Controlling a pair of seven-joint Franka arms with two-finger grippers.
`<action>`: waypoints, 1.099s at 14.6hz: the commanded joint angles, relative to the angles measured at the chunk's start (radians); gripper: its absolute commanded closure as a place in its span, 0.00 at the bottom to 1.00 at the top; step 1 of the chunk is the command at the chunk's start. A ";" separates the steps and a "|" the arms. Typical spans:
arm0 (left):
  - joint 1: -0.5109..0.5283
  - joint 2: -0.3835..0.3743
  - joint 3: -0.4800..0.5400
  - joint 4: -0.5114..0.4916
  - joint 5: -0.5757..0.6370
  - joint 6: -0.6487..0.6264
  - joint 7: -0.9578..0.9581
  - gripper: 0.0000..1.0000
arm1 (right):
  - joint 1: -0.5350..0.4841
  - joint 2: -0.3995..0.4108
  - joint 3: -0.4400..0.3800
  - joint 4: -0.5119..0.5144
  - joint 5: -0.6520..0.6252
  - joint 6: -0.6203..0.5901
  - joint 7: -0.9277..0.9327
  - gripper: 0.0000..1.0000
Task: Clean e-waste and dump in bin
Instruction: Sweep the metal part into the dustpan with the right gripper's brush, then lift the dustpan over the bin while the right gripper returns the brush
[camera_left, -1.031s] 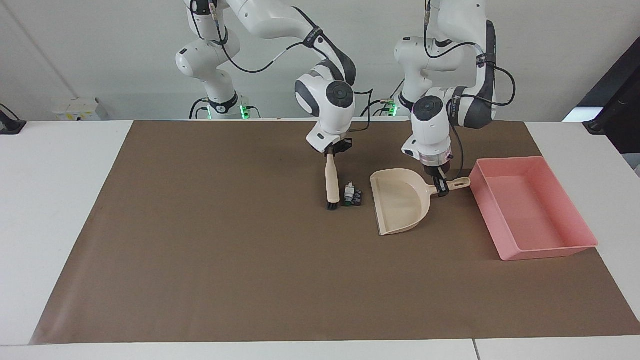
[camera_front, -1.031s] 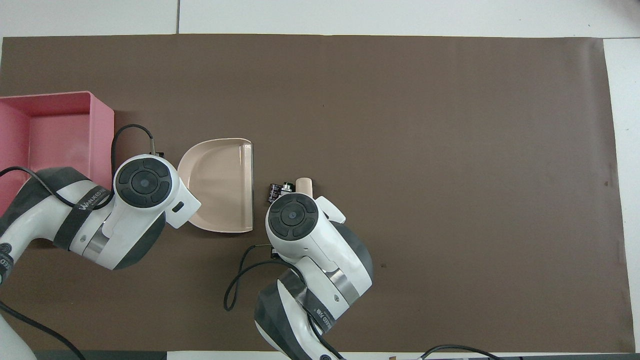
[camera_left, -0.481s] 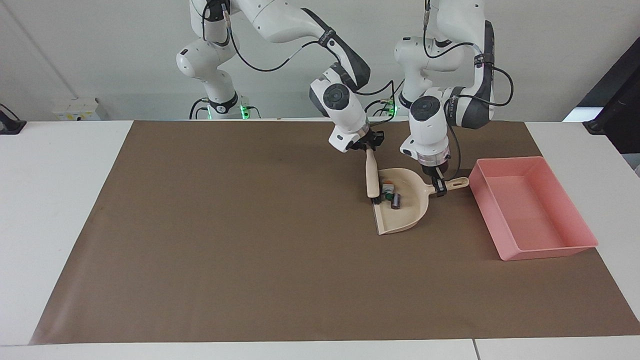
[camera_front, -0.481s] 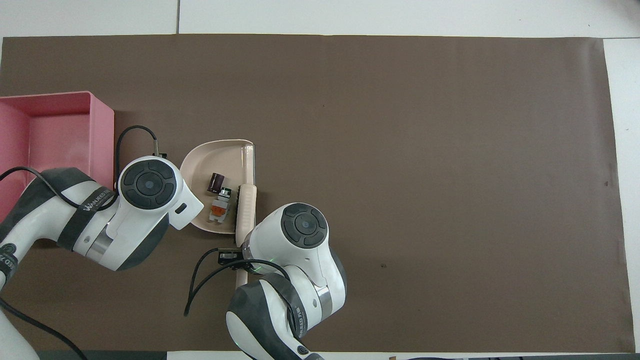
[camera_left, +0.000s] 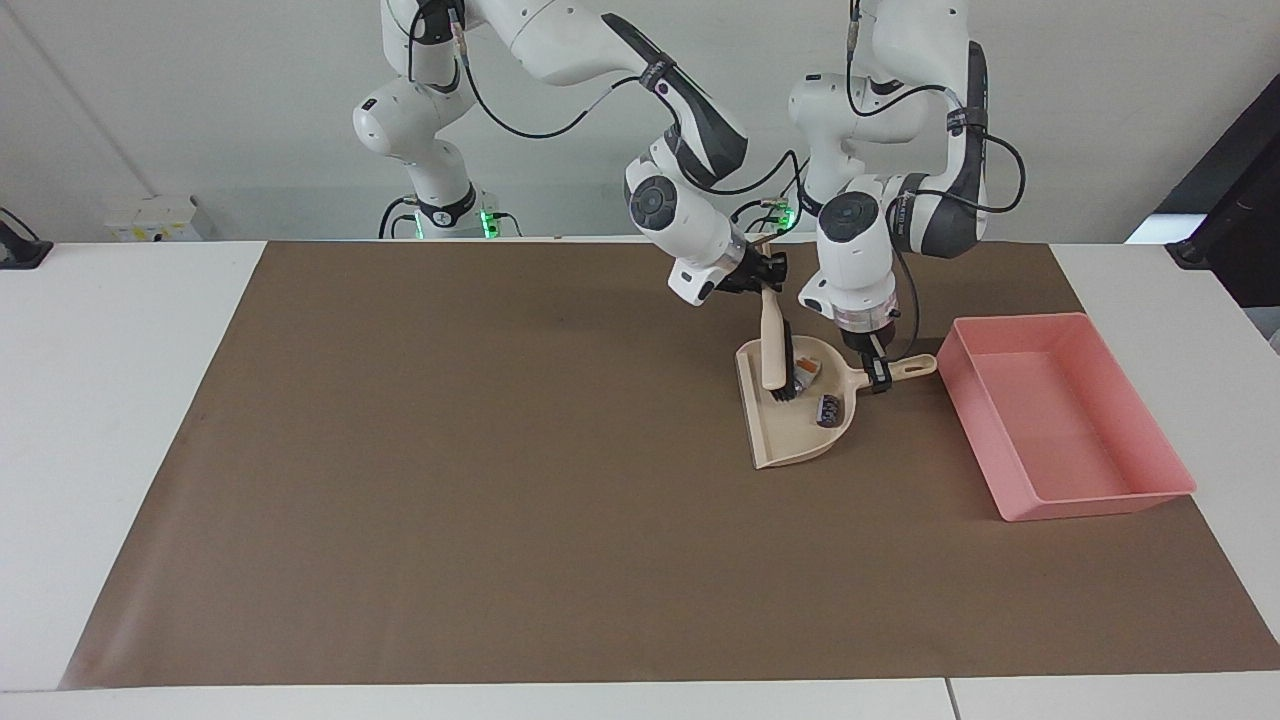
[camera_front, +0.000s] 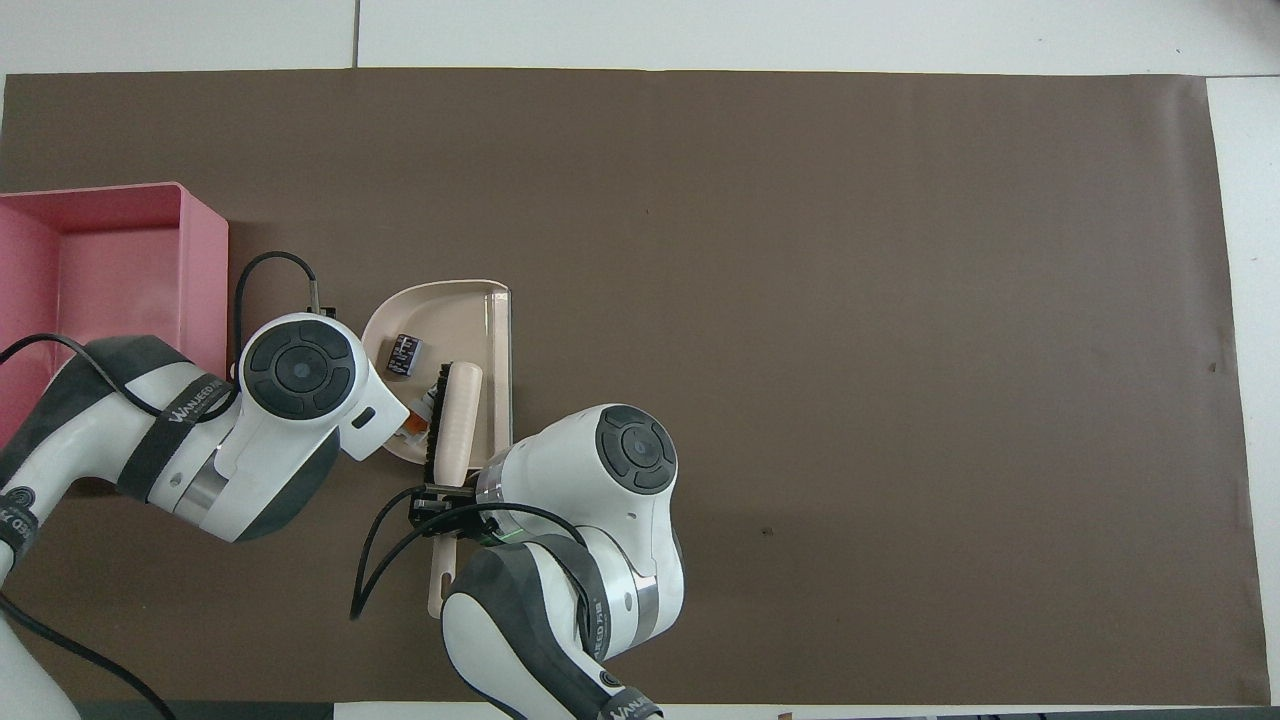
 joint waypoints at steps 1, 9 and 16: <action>-0.024 -0.004 0.009 -0.004 0.013 -0.015 0.006 1.00 | -0.005 -0.005 0.000 0.010 0.018 -0.008 -0.018 1.00; -0.015 -0.002 0.009 -0.001 0.013 -0.012 0.011 1.00 | -0.093 -0.240 -0.010 -0.050 -0.374 -0.280 0.247 0.99; 0.045 -0.025 0.020 0.044 -0.042 -0.024 0.139 1.00 | -0.368 -0.334 -0.006 -0.050 -0.739 -0.619 0.163 0.99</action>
